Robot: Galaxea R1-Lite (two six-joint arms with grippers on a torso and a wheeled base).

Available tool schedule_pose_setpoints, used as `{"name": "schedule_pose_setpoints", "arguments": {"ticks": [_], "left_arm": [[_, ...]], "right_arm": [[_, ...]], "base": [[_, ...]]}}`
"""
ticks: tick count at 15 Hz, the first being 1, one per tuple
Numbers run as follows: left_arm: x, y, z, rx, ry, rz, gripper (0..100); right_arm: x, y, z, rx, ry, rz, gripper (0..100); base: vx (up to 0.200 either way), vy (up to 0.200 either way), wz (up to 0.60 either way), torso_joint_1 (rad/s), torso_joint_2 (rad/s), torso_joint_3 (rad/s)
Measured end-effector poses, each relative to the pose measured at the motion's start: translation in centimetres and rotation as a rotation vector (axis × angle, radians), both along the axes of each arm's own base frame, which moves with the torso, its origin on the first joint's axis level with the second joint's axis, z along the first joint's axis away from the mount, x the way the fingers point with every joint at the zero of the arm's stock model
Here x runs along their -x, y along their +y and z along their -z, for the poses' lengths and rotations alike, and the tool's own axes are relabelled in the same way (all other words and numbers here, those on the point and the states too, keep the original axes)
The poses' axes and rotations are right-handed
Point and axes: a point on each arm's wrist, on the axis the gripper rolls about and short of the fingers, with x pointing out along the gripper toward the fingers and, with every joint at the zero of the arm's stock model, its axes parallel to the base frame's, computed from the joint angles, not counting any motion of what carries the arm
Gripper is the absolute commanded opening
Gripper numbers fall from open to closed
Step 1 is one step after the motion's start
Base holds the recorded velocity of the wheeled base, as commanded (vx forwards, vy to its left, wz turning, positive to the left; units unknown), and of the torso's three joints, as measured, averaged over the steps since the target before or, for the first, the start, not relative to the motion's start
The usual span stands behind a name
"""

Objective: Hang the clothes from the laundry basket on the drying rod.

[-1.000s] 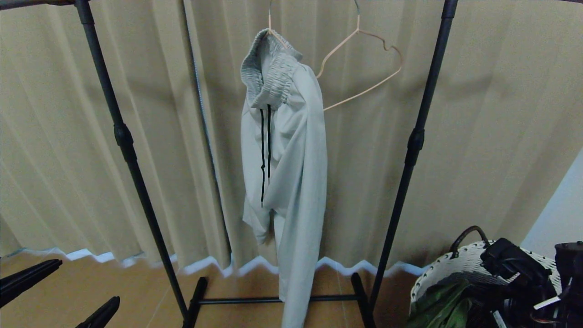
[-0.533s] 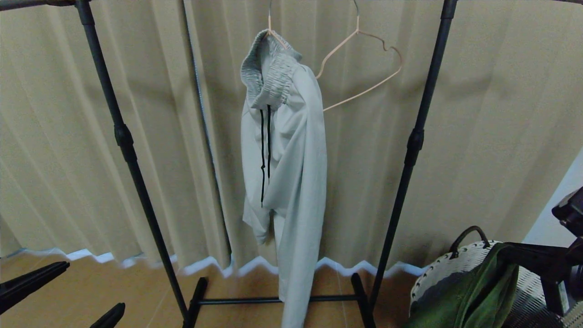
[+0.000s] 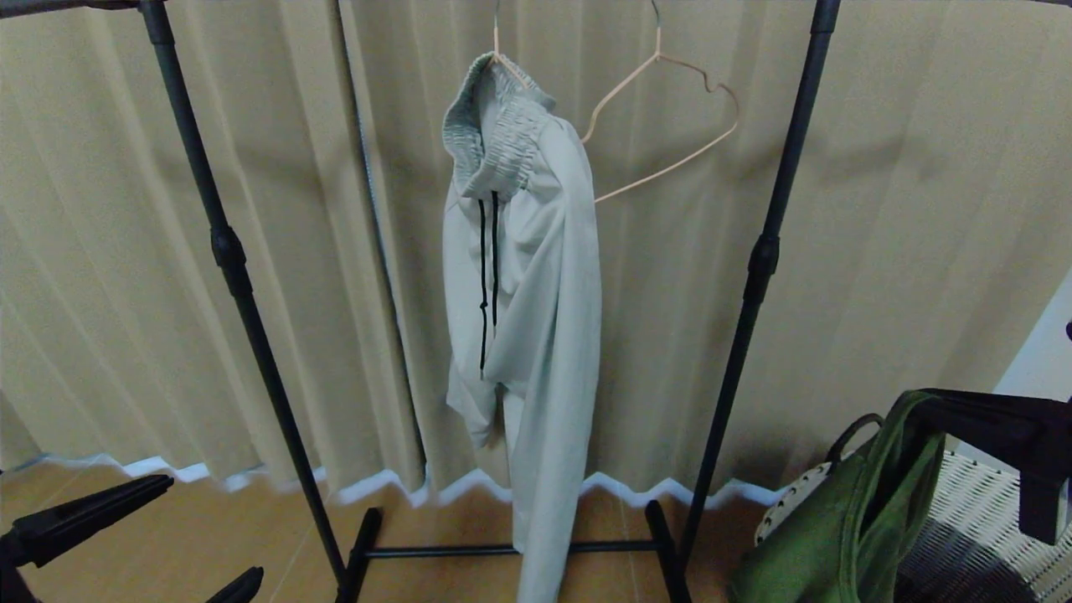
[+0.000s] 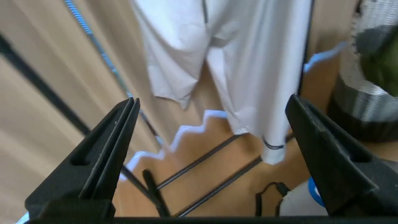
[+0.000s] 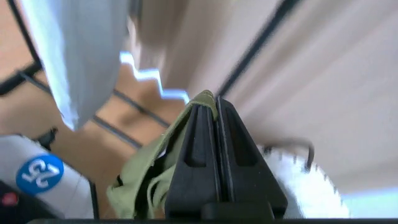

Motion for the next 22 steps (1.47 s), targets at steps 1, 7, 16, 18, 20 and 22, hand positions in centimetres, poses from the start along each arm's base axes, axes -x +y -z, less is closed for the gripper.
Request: {"name": "schedule_pose_setpoints", "arguments": {"ticks": [1,7,16,18,20,22], "left_arm": [[-0.2,-0.1,0.0,-0.004,0.01,0.003,100],[-1.5,-1.2,-1.0,-0.014,0.027,0.075,100],[-4.7,-7.1,-3.5,-0.031,0.079,0.364,100],[-5.4,-10.2,-3.9,-0.004,0.139,0.453,100],[-5.9,-12.6,-4.1,0.024,0.194,0.504,100],[-6.6,-14.4,-4.3,0.076,0.198,0.489,100]], "right_arm": [[-0.2,0.1,-0.2,-0.001,-0.004,-0.003,0],[-1.6,0.6,-1.3,-0.006,-0.018,-0.012,0],[-3.0,4.6,-4.2,-0.113,-0.106,-0.177,0],[-3.5,5.8,-4.6,-0.133,-0.136,-0.226,0],[-3.8,6.5,-4.3,-0.131,-0.124,-0.247,0],[-4.0,7.6,-4.2,-0.141,-0.127,-0.283,0]], "base": [[-0.2,0.0,0.0,-0.002,0.0,0.002],[-0.067,0.0,0.0,-0.001,0.0,0.002],[0.0,0.0,0.0,0.0,0.0,0.0],[0.0,0.0,0.0,0.0,0.0,0.0],[0.0,0.0,0.0,0.0,0.0,0.0],[0.0,0.0,0.0,0.0,0.0,0.0]]}}
